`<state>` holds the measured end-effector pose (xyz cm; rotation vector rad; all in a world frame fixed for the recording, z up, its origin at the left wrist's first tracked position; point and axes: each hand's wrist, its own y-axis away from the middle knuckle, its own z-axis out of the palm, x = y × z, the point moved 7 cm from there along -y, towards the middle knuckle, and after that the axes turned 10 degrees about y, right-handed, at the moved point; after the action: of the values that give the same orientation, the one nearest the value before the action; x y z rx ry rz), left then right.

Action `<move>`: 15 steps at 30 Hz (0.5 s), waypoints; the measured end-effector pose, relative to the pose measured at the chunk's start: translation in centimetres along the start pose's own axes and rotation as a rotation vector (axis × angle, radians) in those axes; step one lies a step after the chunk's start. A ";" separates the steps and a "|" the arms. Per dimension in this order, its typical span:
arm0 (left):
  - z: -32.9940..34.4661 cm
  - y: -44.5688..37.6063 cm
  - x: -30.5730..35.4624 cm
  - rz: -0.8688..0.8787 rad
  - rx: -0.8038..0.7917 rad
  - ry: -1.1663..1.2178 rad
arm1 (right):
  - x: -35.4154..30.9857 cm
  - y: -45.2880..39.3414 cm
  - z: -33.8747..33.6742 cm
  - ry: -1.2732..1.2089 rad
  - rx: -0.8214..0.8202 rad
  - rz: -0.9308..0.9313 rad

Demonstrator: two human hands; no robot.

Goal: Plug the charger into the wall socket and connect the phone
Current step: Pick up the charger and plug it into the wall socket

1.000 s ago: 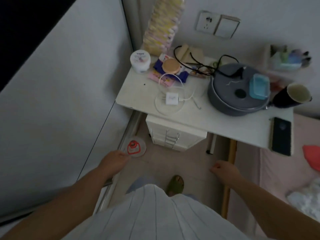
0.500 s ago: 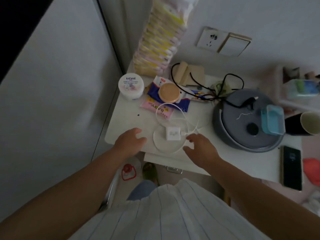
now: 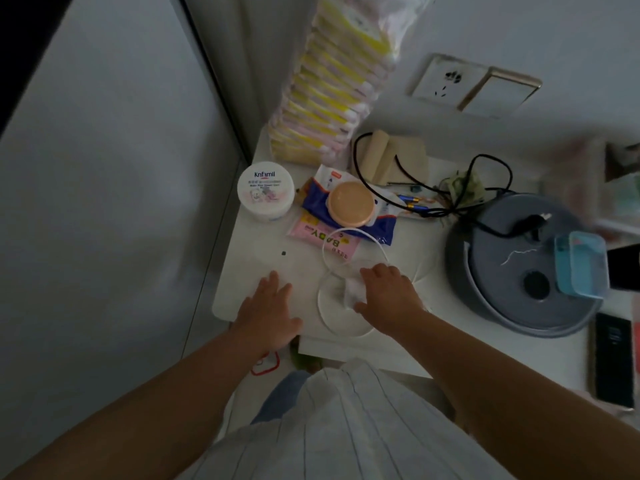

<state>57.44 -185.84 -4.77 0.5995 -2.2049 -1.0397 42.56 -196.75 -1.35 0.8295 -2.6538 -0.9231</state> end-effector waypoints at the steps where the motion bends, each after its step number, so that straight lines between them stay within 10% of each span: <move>1: 0.0 0.0 0.1 0.002 -0.003 0.003 | 0.0 -0.1 0.0 0.009 -0.002 -0.005; 15: -6.2 1.0 8.5 0.034 0.105 0.590 | 5.5 0.1 -7.5 -0.933 0.102 0.147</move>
<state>55.64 -193.77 2.06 0.7941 -1.7433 -0.6232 40.80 -203.62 4.61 0.2023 -3.4815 -1.3926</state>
